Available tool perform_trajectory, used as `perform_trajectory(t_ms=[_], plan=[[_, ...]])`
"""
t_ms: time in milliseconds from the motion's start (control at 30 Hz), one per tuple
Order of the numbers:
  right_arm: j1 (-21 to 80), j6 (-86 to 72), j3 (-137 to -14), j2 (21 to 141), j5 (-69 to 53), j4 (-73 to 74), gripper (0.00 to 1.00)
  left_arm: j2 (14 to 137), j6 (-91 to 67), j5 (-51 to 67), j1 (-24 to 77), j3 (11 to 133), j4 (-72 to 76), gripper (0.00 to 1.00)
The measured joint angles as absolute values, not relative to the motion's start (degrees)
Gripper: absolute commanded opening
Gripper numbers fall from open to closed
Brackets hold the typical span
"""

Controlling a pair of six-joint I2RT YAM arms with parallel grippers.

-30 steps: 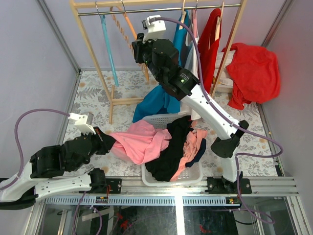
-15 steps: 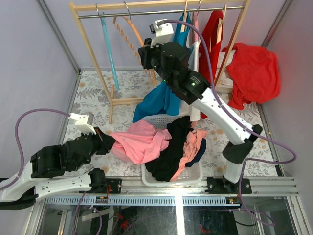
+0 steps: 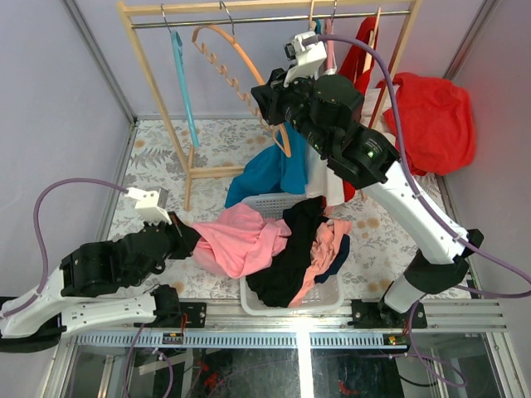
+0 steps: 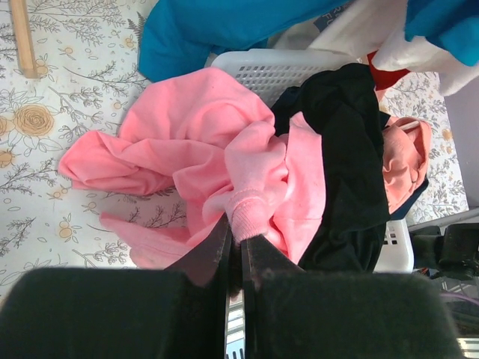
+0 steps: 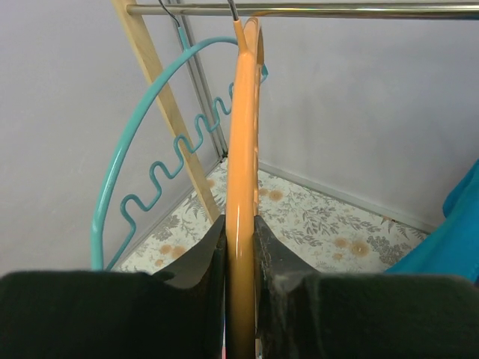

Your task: Place the t-shirt on the hanger

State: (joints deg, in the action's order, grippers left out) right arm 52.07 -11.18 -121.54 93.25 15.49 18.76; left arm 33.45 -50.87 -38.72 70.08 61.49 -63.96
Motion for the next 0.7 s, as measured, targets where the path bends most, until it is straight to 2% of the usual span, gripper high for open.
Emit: perform_trajectory(t_ms=[200,300,533,700], plan=[[52.0,-9.8,-122.5,94.7,15.5,19.1,0.00,35.8,-50.9,-38.9,70.1,62.8,-63.9,0.00],[52.0,-9.5,-119.3,93.5,15.4,18.8,0.00,36.6,-50.9,-39.0,70.1,62.9,-63.9,0.00],[51.9,-9.5,-105.5,84.4,13.6,19.9,0.00,39.4,-50.9,-39.4,70.1,62.9,-63.8,0.00],[51.9,-10.4,-96.9,73.6,11.0,20.6,0.00,42.9,-50.6,-39.5,70.1,63.4,-62.4,0.00]])
